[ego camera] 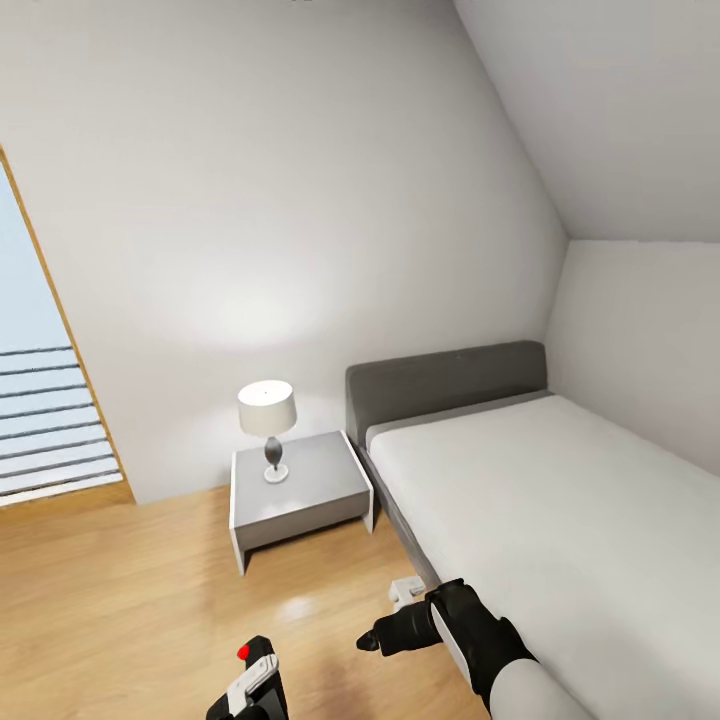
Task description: Attach the digital camera to the camera tripod in the bedroom.
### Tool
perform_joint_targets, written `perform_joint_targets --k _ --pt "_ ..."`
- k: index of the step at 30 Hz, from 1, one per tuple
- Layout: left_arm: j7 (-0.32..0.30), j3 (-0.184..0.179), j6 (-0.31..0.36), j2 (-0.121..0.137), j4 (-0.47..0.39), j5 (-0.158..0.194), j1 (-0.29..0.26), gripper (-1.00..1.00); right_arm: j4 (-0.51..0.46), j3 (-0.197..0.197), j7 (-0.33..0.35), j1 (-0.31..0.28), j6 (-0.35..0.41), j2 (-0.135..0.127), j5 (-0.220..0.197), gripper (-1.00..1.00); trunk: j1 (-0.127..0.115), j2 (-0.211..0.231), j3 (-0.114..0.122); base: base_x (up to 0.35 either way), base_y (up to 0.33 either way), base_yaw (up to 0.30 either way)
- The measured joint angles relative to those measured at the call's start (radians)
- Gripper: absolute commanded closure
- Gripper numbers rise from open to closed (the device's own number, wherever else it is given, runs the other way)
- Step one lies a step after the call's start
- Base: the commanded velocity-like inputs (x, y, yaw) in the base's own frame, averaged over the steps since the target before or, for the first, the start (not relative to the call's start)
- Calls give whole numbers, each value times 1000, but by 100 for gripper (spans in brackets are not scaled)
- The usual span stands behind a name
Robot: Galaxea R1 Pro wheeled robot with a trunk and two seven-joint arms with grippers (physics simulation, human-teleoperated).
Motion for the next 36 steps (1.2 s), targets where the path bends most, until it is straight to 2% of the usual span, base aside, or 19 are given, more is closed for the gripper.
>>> perform_joint_targets --k 36 --pt "0 4 0 1 2 2 0 100 2 0 0 0 1 0 -1 -100 -138 252 113 0 0 0"
